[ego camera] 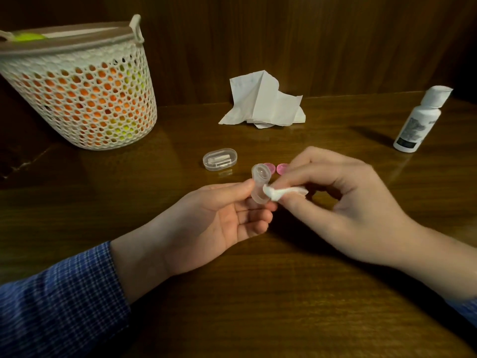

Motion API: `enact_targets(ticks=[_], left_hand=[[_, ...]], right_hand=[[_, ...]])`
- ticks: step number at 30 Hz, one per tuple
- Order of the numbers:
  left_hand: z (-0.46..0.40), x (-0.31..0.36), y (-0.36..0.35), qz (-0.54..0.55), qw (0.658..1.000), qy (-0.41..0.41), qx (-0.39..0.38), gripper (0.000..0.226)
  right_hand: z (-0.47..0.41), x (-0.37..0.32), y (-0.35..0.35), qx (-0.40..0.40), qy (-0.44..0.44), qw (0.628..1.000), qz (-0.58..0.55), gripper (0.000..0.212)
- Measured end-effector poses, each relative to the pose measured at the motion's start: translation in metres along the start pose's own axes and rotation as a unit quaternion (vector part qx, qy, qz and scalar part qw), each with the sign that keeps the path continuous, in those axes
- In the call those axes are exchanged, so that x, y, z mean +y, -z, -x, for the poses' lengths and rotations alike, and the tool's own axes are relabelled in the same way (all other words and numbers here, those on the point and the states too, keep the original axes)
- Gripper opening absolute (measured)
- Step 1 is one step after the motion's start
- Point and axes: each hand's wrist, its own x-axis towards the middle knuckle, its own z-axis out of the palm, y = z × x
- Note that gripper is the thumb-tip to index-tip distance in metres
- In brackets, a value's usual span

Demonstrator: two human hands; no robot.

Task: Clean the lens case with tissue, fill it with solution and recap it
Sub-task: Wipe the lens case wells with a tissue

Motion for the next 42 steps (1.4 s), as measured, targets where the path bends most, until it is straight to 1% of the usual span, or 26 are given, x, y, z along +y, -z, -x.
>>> enact_targets(ticks=[2, 6, 9, 11, 14, 19, 22, 26, 29, 32, 36, 42], left_hand=[[0.000, -0.001, 0.003, 0.000, 1.000, 0.004, -0.022, 0.029], [-0.002, -0.001, 0.004, -0.019, 0.999, 0.015, -0.030, 0.024], [-0.001, 0.000, 0.002, -0.044, 0.998, 0.030, -0.038, 0.023], [0.002, 0.001, 0.003, -0.052, 0.996, 0.043, -0.055, 0.024], [0.004, 0.002, 0.004, -0.056, 0.995, 0.056, -0.068, 0.026], [0.004, 0.003, 0.002, -0.061, 0.996, 0.045, -0.044, 0.027], [0.004, 0.002, 0.003, -0.066, 0.997, 0.030, -0.038, 0.029], [0.004, -0.002, 0.002, -0.097, 0.995, -0.009, -0.020, 0.033], [0.004, -0.005, 0.001, -0.128, 0.991, -0.042, 0.007, 0.038], [0.003, -0.006, 0.001, -0.157, 0.984, -0.077, 0.020, 0.033], [0.003, -0.007, 0.000, -0.159, 0.982, -0.099, 0.028, 0.028], [0.001, -0.009, 0.001, -0.141, 0.984, -0.105, 0.037, 0.032]], right_hand=[[0.002, 0.001, -0.002, -0.013, 0.068, 0.995, 0.068, 0.020], [0.000, 0.006, 0.001, -0.003, 0.136, 0.979, 0.154, 0.022], [-0.001, 0.008, 0.002, 0.005, 0.177, 0.966, 0.187, 0.018], [-0.002, 0.008, 0.001, -0.005, 0.195, 0.959, 0.204, 0.017], [-0.003, 0.004, 0.003, -0.028, 0.198, 0.955, 0.221, 0.017], [-0.002, -0.004, 0.000, -0.074, 0.136, 0.965, 0.210, 0.018], [-0.001, -0.008, -0.001, -0.091, 0.103, 0.969, 0.204, 0.022], [0.002, -0.014, -0.003, -0.099, 0.049, 0.978, 0.176, 0.025], [0.002, -0.016, -0.004, -0.101, 0.009, 0.985, 0.142, 0.023], [0.002, -0.016, -0.005, -0.093, -0.025, 0.990, 0.098, 0.021], [0.001, -0.015, -0.006, -0.079, -0.081, 0.993, 0.025, 0.019], [-0.001, -0.010, -0.005, -0.093, -0.182, 0.973, -0.103, 0.018]])
